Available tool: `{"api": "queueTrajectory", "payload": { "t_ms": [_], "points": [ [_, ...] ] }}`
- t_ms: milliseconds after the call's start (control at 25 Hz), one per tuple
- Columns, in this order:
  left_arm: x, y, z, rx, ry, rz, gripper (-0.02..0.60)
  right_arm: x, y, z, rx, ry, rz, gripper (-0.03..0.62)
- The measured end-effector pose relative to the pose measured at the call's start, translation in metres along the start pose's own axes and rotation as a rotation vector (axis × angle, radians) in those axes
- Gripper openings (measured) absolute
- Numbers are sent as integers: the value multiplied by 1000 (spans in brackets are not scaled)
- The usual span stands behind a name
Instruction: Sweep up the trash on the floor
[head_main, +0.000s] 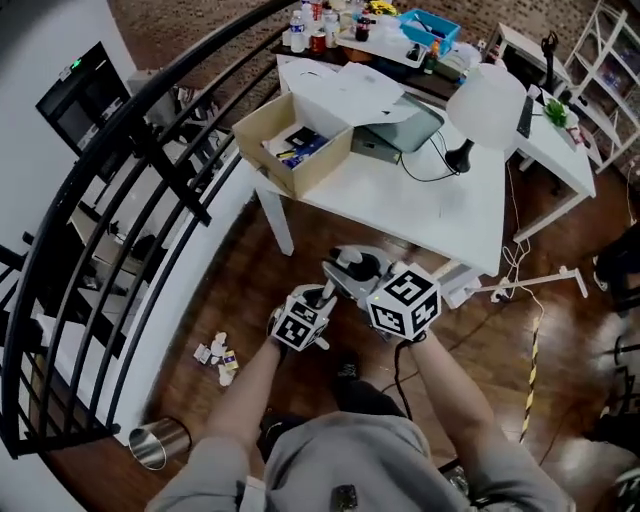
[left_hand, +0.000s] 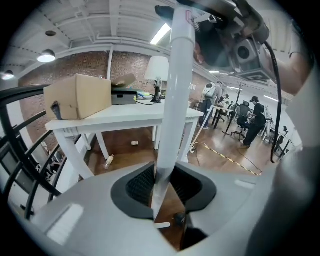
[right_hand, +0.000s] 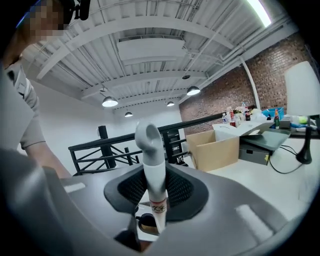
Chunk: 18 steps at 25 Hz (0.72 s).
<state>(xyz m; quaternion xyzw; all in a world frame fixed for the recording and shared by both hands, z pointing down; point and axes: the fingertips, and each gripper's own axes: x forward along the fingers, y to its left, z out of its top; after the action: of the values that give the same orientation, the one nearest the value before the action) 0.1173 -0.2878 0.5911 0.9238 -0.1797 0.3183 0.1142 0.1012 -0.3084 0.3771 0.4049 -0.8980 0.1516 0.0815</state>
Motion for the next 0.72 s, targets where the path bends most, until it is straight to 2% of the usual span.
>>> {"api": "queueTrajectory", "payload": {
  "t_ms": [120, 320, 480, 600, 720],
  "points": [
    [39, -6, 13, -37, 1, 16, 103, -14, -33, -13, -5, 16, 1, 87],
    [88, -7, 11, -113, 7, 50, 106, -15, -68, -37, -27, 43, -3, 87],
    [106, -1, 6, -151, 38, 54, 106, -6, -85, -52, -34, 57, -8, 87],
    [109, -3, 0, -199, 45, 17, 164, -4, -100, -61, -16, 65, -4, 87],
    [107, 5, -2, -219, 40, 22, 172, -1, -119, -58, -1, 49, -4, 87]
  ]
}}
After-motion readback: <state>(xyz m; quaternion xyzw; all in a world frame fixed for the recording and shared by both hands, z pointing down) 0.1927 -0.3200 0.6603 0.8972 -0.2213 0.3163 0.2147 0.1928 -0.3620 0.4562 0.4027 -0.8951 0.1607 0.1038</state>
